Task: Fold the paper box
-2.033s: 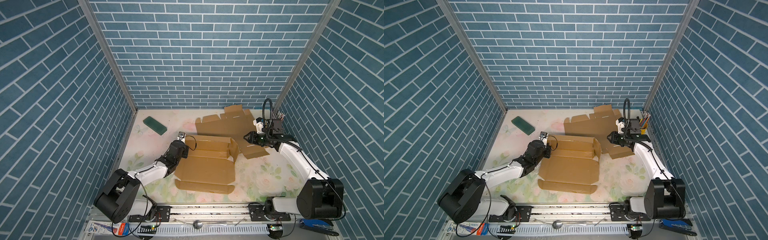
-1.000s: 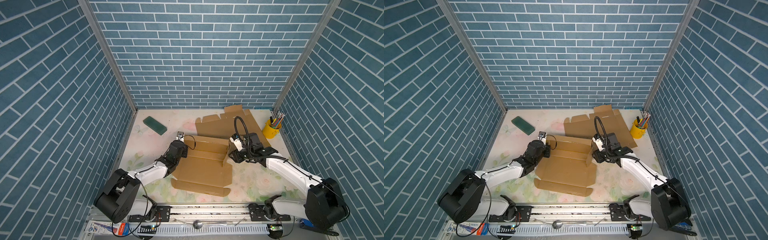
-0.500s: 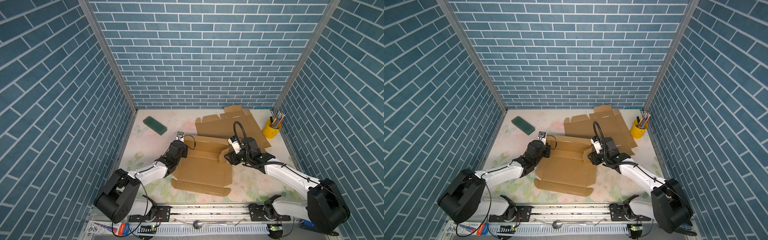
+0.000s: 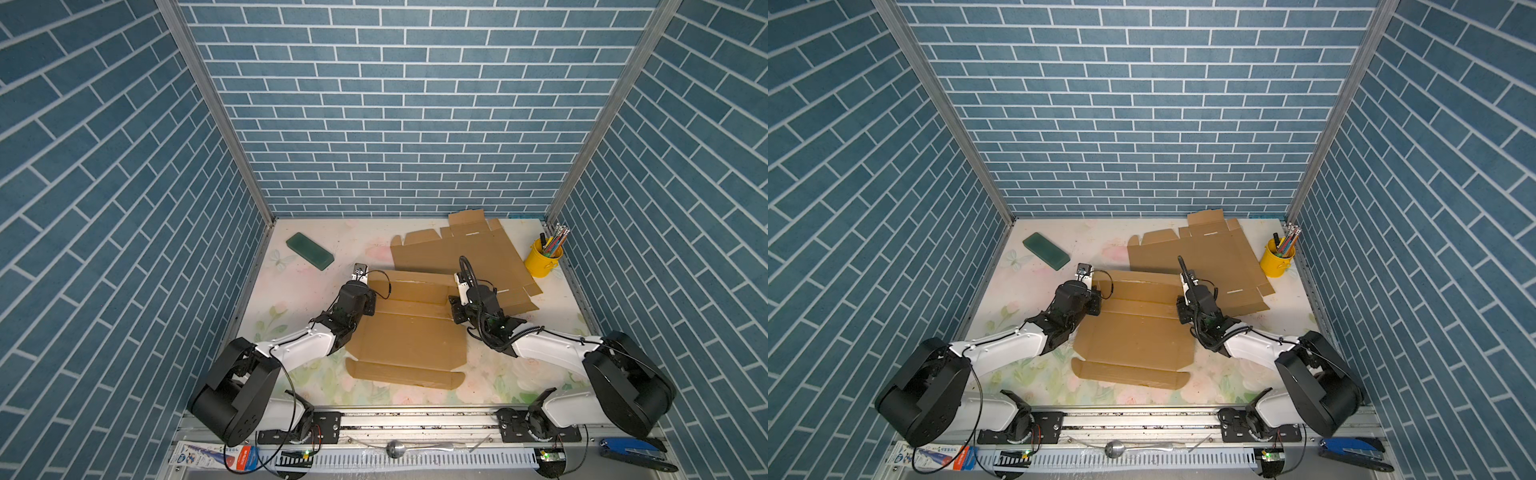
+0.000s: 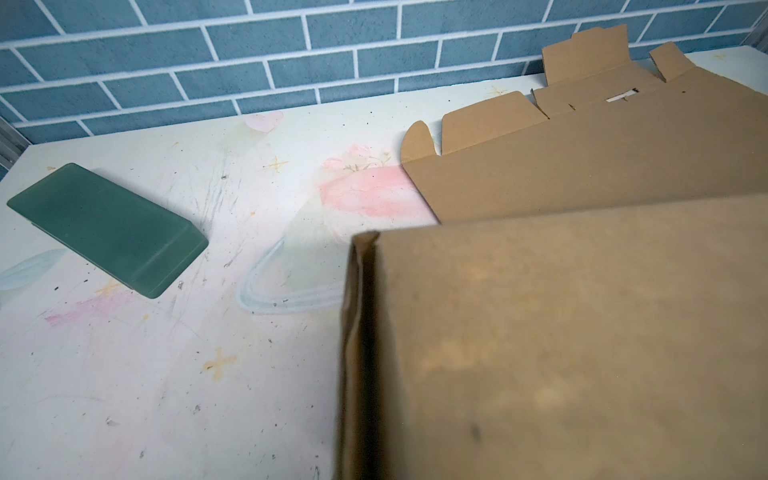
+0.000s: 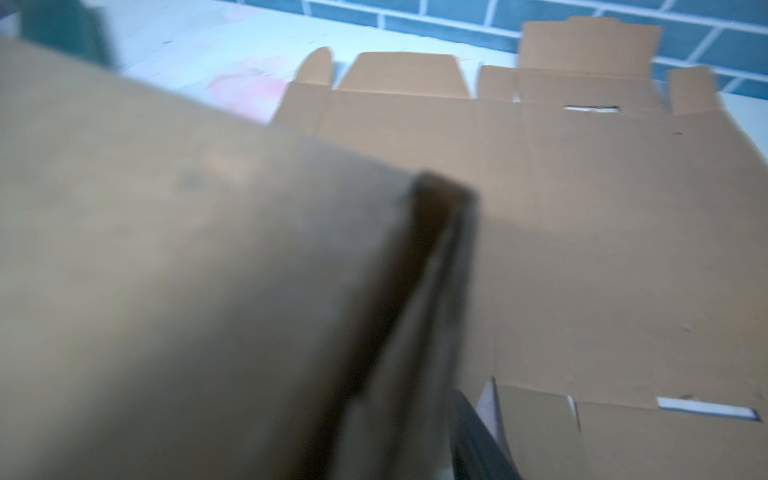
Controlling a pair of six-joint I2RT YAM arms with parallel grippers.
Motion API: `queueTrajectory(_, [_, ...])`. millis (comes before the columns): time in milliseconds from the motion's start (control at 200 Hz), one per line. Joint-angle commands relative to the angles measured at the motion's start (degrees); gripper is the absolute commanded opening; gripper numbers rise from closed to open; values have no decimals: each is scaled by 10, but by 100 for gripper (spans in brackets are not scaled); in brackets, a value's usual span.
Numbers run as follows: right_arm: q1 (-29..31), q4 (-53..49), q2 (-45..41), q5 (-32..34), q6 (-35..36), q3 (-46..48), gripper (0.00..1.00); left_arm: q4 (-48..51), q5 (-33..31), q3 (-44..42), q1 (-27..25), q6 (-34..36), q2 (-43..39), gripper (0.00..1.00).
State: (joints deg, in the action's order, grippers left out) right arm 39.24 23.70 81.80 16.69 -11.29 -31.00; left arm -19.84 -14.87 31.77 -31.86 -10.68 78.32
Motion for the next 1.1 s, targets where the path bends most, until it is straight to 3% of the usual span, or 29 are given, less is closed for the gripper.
queueTrajectory(0, [10, 67, 30, 129, 7, 2, 35, 21, 10, -7, 0, -6, -11, 2])
queueTrajectory(265, [40, 58, 91, 245, -22, -33, 19, 20, 20, -3, -3, -27, -9, 2])
queueTrajectory(420, [54, 31, 115, 273, -43, -55, 0, 20, 20, 2, -10, -33, -6, 1])
queueTrajectory(670, [59, -4, 100, 236, -63, -63, 0, 21, 12, 7, -16, -34, 3, 1])
queueTrajectory(805, [55, -52, 57, 165, -55, -61, 29, 47, -2, 19, -16, -32, -3, 0])
queueTrajectory(865, [52, -68, 27, 134, -55, -53, 37, 59, -7, 27, -15, -33, -3, 1])
queueTrajectory(985, [46, -96, -26, 79, -55, -46, 43, 79, -16, 39, -16, -37, -1, 1])
queueTrajectory(1095, [45, -121, -49, 68, -58, -57, 45, 84, -15, 47, -16, -42, 4, 1])
